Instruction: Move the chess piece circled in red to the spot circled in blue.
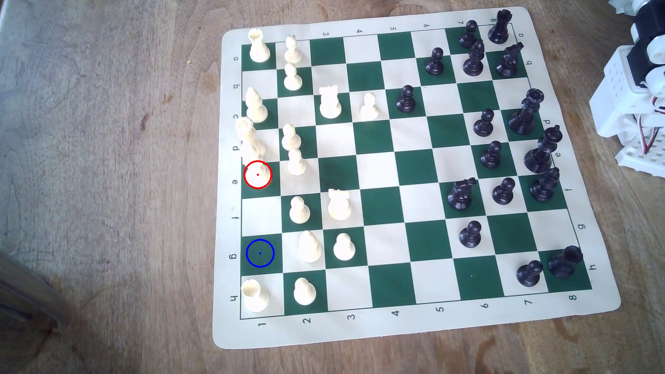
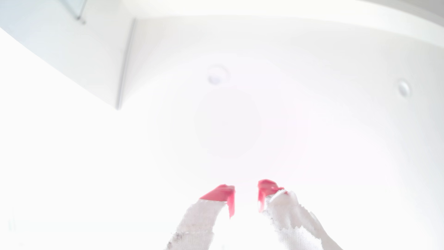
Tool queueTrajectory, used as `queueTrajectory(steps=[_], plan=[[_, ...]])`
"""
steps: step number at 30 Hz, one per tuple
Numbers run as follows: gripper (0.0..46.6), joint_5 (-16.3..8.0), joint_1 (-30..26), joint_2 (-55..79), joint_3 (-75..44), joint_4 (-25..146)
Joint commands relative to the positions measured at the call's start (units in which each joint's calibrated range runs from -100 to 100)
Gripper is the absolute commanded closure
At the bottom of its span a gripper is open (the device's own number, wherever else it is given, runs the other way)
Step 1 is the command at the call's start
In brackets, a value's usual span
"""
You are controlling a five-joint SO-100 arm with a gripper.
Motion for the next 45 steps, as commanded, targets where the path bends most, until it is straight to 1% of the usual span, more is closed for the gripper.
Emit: queueTrajectory(steps=[1,42,45], plan=[[46.4,0.34,-2.14,-0.2,0.72,-1.03],[46.0,0.34,-2.14,-0.2,0.72,-1.03],[46.4,0.29,-1.75,-0.2,0.72,2.49]])
